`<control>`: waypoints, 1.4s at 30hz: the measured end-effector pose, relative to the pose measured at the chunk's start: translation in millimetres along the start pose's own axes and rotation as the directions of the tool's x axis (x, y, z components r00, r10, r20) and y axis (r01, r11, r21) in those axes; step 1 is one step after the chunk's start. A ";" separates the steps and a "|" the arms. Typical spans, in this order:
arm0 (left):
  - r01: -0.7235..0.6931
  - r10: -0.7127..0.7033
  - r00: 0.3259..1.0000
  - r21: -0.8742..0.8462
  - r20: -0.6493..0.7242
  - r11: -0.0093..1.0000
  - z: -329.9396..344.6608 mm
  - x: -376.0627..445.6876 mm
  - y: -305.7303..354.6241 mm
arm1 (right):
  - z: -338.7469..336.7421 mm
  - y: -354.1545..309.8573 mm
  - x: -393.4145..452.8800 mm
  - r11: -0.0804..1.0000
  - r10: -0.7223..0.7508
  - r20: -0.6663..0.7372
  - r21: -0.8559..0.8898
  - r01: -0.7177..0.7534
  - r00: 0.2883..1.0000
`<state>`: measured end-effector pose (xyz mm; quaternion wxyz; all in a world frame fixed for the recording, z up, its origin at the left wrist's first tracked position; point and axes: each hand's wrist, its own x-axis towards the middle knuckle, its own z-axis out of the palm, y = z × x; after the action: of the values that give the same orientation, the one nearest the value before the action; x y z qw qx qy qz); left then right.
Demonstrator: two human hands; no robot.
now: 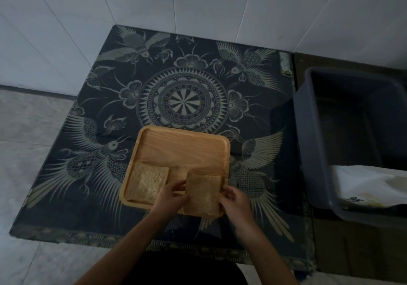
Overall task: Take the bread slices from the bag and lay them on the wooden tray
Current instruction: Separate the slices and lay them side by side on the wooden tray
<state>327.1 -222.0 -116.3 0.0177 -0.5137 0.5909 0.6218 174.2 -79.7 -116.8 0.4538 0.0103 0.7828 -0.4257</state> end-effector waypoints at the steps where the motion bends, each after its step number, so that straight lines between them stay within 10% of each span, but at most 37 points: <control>1: 0.008 -0.008 1.000 -0.013 0.007 1.000 -0.3 0.3 0.3 | 1.1 0.9 0.0 1.000 0.003 0.002 0.008 -0.003 1.000; 17: 0.042 0.010 0.982 -0.273 0.186 0.961 -22.4 -3.7 2.3 | 3.8 -6.5 -15.6 0.976 0.026 0.069 0.216 -0.040 0.997; 23: 0.031 0.031 0.974 -0.268 0.224 0.963 -33.8 -2.0 4.7 | 8.5 -22.6 -25.5 0.971 -0.182 0.004 0.161 0.179 0.983; 35: -0.205 0.210 0.963 -0.048 0.170 0.978 -63.8 -4.6 39.9 | 17.5 -69.4 -44.2 0.714 -0.680 0.095 -0.141 0.686 0.727; 42: -0.557 0.509 0.818 0.147 0.266 0.818 -72.8 -4.6 61.7 | 10.5 -92.6 -45.2 0.580 -0.747 0.259 -0.198 0.790 0.613</control>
<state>335.5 -292.7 -52.6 -0.0384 -0.2514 0.7704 0.5846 170.9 -129.0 -25.8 0.2765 -0.4289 0.7273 -0.4589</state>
